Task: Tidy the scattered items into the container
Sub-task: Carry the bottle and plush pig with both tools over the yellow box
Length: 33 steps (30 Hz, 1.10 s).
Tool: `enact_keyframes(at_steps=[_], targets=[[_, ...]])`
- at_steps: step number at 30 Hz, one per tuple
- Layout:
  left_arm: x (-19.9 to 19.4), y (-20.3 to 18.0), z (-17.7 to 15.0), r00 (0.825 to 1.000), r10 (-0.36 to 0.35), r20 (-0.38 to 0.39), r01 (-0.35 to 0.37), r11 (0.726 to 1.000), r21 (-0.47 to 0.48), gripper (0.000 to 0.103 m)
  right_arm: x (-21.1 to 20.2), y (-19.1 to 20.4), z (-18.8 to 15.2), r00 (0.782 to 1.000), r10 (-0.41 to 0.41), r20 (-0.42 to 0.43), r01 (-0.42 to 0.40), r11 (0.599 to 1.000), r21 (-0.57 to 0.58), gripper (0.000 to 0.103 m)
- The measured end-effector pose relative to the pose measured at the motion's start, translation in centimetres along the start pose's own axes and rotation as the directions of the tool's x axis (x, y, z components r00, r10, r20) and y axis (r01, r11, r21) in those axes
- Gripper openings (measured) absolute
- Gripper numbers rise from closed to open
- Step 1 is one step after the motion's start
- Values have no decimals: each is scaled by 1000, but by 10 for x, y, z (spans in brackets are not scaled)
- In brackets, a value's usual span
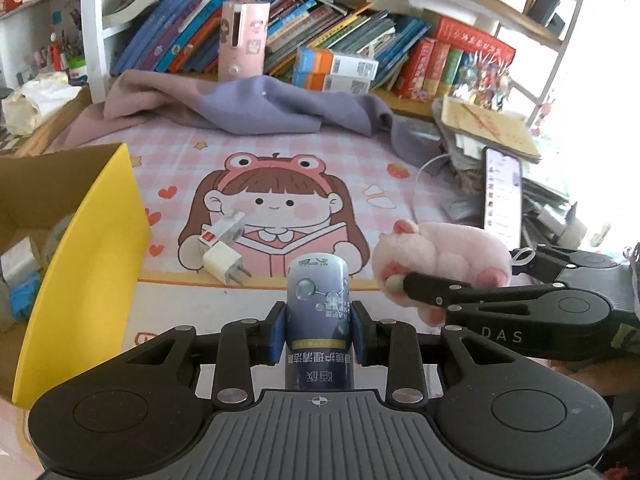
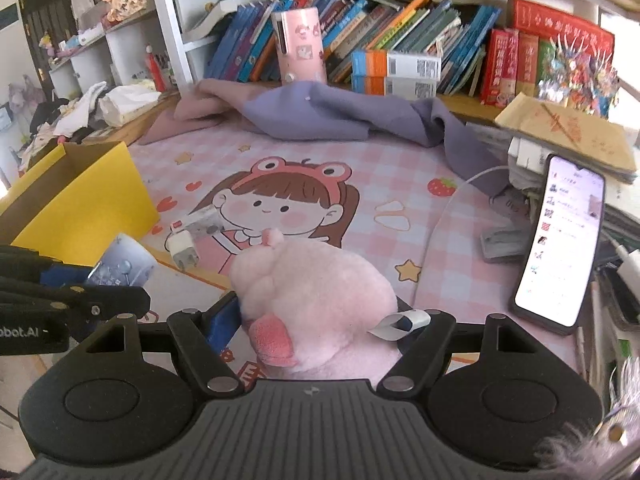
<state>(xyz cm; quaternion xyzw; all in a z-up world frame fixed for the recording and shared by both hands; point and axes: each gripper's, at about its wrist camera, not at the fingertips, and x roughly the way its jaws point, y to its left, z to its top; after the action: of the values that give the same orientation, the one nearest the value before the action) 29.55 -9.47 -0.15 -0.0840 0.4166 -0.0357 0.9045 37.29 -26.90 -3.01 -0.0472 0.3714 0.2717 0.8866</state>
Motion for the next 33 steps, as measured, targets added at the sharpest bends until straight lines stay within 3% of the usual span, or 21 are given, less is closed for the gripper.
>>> enact_keyframes(at_steps=[8,26,33], targets=[[-26,13,-14,994,-102,28,102,995,-6,31,-30,23,-8,998,-57,37,57,998,-13,73],[-102,61,-79,979,-188,74,180,978,108,31,-93,124,-62,972,-206,112,204,979,23,73],[-134,85,-120,976,-210,51,200,966,163,31,-112,180,-100,970,-228,89,226,974,30,73]])
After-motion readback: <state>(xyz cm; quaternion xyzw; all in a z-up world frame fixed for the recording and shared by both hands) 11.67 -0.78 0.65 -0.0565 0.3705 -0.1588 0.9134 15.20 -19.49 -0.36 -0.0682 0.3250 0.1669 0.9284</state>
